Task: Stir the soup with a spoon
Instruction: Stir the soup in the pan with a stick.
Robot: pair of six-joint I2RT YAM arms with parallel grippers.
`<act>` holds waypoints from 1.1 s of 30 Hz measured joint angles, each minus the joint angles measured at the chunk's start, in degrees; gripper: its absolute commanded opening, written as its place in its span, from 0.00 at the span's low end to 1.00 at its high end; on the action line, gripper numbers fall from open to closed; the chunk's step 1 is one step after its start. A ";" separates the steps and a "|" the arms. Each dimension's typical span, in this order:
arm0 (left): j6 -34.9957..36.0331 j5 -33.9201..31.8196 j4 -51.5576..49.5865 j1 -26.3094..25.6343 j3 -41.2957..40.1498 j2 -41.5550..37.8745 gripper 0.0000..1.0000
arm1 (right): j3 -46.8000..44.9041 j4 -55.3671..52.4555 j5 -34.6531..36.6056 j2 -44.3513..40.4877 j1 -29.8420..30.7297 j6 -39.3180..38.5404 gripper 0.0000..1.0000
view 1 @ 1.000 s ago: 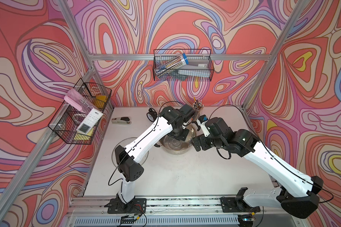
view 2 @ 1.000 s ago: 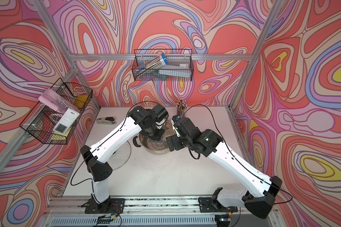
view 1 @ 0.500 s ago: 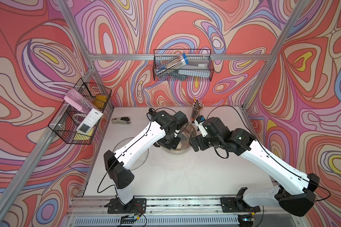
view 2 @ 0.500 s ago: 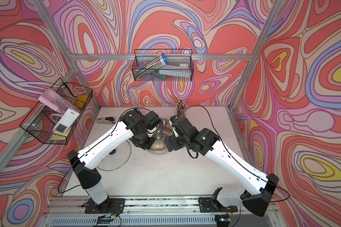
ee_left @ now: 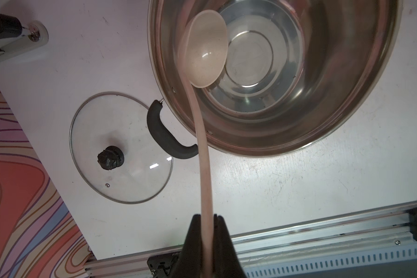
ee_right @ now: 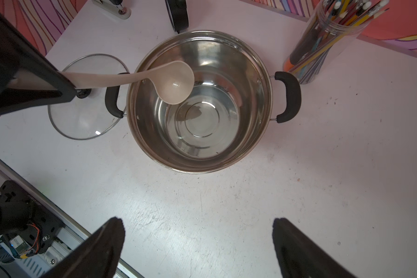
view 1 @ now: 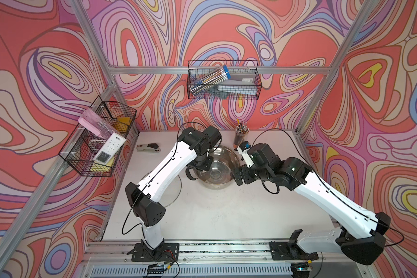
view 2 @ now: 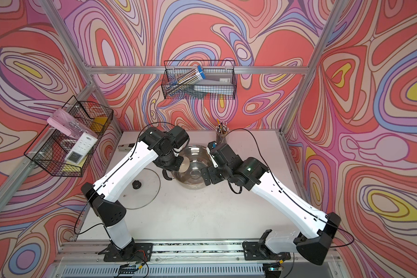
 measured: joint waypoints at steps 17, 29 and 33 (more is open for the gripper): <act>-0.22 6.99 5.90 -2.03 9.29 9.29 0.00 | -0.02 -1.84 1.66 -2.84 0.00 0.00 0.98; -2.08 10.16 7.74 -6.12 -5.44 3.34 0.00 | -1.49 -0.92 0.48 -2.93 0.00 -0.02 0.98; -3.28 10.05 8.22 -6.12 -10.56 -1.46 0.00 | -2.23 0.92 -1.05 -2.78 0.00 -0.15 0.98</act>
